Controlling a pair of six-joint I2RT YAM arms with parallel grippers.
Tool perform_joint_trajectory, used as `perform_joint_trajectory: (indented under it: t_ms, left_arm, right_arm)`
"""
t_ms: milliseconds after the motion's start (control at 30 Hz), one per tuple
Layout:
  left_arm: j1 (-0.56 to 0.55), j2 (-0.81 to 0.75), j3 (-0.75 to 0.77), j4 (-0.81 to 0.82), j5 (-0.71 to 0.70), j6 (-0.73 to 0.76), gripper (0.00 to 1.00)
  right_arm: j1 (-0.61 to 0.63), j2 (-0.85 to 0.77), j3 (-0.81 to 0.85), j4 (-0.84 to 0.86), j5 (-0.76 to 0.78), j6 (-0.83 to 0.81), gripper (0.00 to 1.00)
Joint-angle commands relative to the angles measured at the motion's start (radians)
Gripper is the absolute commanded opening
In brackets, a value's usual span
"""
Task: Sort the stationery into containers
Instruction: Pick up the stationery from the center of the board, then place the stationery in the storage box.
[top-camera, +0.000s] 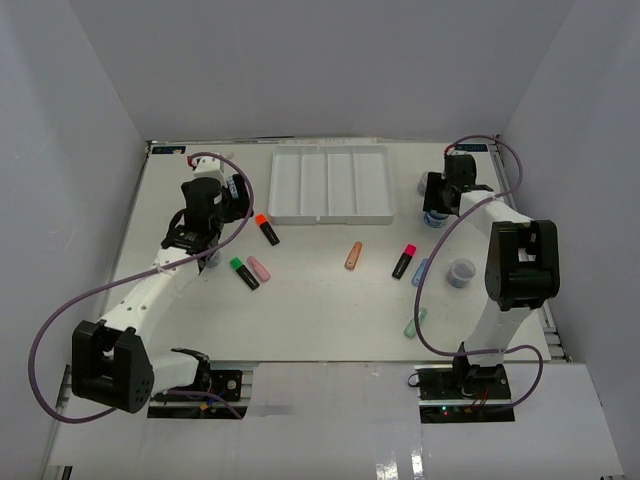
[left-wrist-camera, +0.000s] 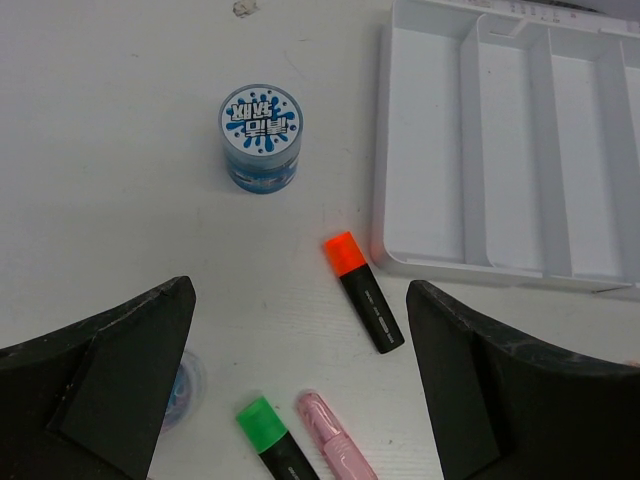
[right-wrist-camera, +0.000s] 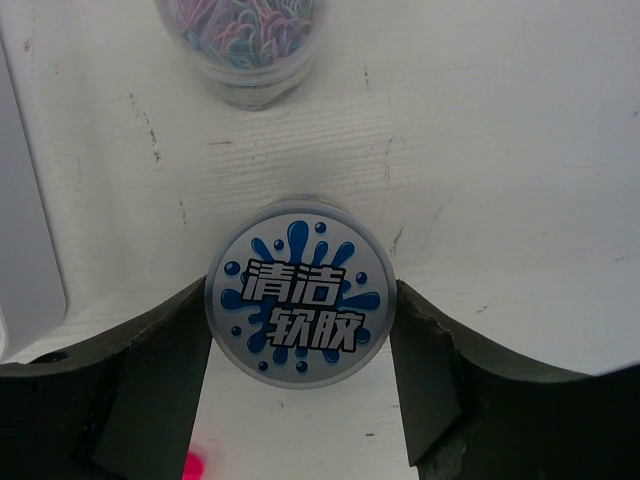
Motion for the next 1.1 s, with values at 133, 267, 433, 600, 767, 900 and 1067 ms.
perform_joint_trajectory:
  t_ms: [133,267,433,600,767,900,1067]
  left_arm:
    - [0.002,0.017,0.01,-0.003,0.031,-0.006,0.98]
    - [0.002,0.039,0.019,-0.013,0.044,-0.009,0.98]
    - [0.002,0.059,0.023,-0.02,0.049,-0.009,0.98]
    - [0.002,0.07,0.025,-0.023,0.044,-0.009,0.98]
    - [0.002,0.088,0.029,-0.027,0.047,-0.012,0.98]
    - [0.002,0.097,0.03,-0.03,0.061,-0.018,0.98]
    - [0.002,0.119,0.037,-0.036,0.078,-0.021,0.98]
  right_arm:
    - [0.017,-0.062,0.059,0.006,0.012,-0.05,0.47]
    - [0.066,-0.088,0.163,-0.034,0.019,-0.111,0.4]
    - [0.161,-0.039,0.346,-0.046,-0.014,-0.246,0.4]
    - [0.207,0.079,0.524,-0.037,-0.049,-0.3,0.38]
    - [0.224,0.151,0.553,0.049,-0.113,-0.312,0.38]
    - [0.23,0.205,0.568,0.104,-0.153,-0.318,0.38]
    - [0.232,0.243,0.518,0.251,-0.166,-0.329,0.38]
